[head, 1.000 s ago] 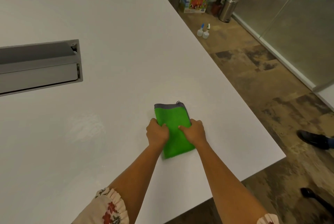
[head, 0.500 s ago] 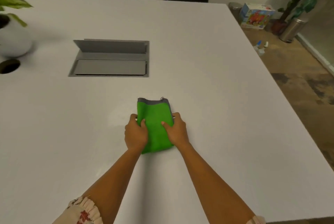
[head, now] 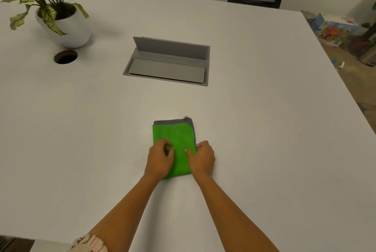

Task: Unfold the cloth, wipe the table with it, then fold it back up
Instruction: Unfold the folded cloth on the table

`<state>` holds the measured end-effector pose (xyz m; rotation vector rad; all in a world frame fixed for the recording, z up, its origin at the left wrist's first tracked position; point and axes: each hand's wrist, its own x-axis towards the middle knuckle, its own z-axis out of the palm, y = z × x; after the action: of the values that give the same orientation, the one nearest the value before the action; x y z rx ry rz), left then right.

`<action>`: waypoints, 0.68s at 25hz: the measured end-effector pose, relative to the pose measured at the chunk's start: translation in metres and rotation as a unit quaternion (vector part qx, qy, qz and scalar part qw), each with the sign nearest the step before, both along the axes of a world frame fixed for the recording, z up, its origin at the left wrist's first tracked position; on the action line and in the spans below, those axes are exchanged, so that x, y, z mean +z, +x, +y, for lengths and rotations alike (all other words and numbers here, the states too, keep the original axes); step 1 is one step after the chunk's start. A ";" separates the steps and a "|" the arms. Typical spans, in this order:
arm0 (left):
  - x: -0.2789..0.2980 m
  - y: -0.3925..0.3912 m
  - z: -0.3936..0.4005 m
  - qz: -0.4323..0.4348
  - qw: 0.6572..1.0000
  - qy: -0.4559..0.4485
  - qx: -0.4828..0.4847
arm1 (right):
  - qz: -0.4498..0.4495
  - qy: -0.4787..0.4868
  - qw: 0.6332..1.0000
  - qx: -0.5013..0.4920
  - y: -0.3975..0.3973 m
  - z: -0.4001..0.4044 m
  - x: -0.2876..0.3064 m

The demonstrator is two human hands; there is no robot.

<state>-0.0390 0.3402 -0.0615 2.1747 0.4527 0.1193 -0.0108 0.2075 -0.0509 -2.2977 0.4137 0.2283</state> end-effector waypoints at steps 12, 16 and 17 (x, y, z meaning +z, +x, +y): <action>0.019 0.035 0.017 0.143 0.926 -0.311 0.163 | -0.070 0.091 0.991 0.069 -0.021 0.051 0.019; 0.022 0.027 0.026 0.096 0.918 -0.346 0.170 | -0.048 0.048 0.998 0.017 -0.008 0.039 0.022; 0.024 0.024 0.027 0.078 0.915 -0.355 0.172 | -0.024 0.020 0.999 0.020 -0.001 0.037 0.023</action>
<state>-0.0151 0.3674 -0.0377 1.3787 0.8258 -0.0293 -0.0114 0.2442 -0.0284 -2.2691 0.3359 0.2001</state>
